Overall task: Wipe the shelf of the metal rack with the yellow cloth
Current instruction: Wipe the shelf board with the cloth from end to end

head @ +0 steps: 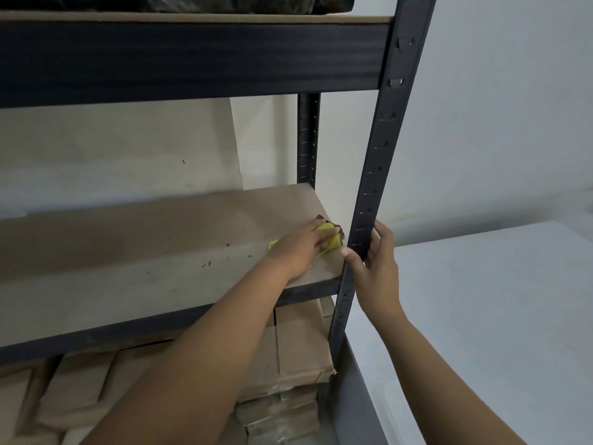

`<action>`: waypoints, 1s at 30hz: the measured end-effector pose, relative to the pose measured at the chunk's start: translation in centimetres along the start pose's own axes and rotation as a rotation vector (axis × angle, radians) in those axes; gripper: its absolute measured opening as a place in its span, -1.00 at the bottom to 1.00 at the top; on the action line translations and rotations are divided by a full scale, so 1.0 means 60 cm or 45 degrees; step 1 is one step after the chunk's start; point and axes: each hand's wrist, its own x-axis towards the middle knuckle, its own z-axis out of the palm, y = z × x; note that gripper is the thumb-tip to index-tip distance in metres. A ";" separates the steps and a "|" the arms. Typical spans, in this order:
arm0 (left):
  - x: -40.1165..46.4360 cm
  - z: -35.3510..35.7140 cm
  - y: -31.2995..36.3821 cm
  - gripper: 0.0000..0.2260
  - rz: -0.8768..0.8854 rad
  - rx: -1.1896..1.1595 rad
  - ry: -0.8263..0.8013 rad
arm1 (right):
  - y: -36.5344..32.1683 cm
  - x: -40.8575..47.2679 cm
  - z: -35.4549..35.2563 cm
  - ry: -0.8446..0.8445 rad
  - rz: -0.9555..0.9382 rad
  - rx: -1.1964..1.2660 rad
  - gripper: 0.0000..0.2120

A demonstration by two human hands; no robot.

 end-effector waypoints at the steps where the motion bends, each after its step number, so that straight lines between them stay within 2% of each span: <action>1: -0.013 -0.002 0.000 -0.67 -0.028 0.019 0.015 | -0.002 0.000 0.000 0.006 -0.006 0.015 -0.51; 6: -0.107 -0.018 -0.023 -0.64 -0.083 0.015 0.094 | -0.005 -0.019 0.018 0.123 0.024 -0.045 -0.46; 7: -0.125 -0.023 -0.029 -0.65 -0.082 0.017 0.089 | -0.004 -0.028 0.022 0.204 -0.013 -0.113 -0.44; 9: -0.159 -0.031 -0.040 -0.65 -0.074 0.030 0.080 | 0.009 -0.054 0.035 0.336 -0.302 -0.327 -0.45; 10: -0.173 -0.034 -0.045 -0.65 -0.066 0.037 0.084 | 0.021 -0.068 0.044 0.320 -0.464 -0.425 -0.50; 12: -0.193 -0.038 -0.053 -0.65 -0.058 0.047 0.097 | 0.043 -0.091 0.062 0.116 -0.612 -0.570 -0.58; 14: -0.200 -0.040 -0.058 -0.65 -0.057 0.025 0.108 | 0.064 -0.093 0.076 -0.102 -0.613 -0.801 -0.57; 17: -0.185 -0.044 -0.062 -0.65 -0.044 -0.023 0.097 | 0.089 -0.071 0.084 -0.199 -0.655 -1.141 -0.55; 23: -0.108 -0.047 -0.064 -0.64 0.068 -0.024 -0.052 | 0.126 -0.066 0.098 -0.014 -0.782 -1.130 -0.60; 30: 0.044 -0.026 -0.042 -0.66 0.246 -0.022 -0.169 | 0.136 -0.057 0.104 0.056 -0.919 -1.160 -0.69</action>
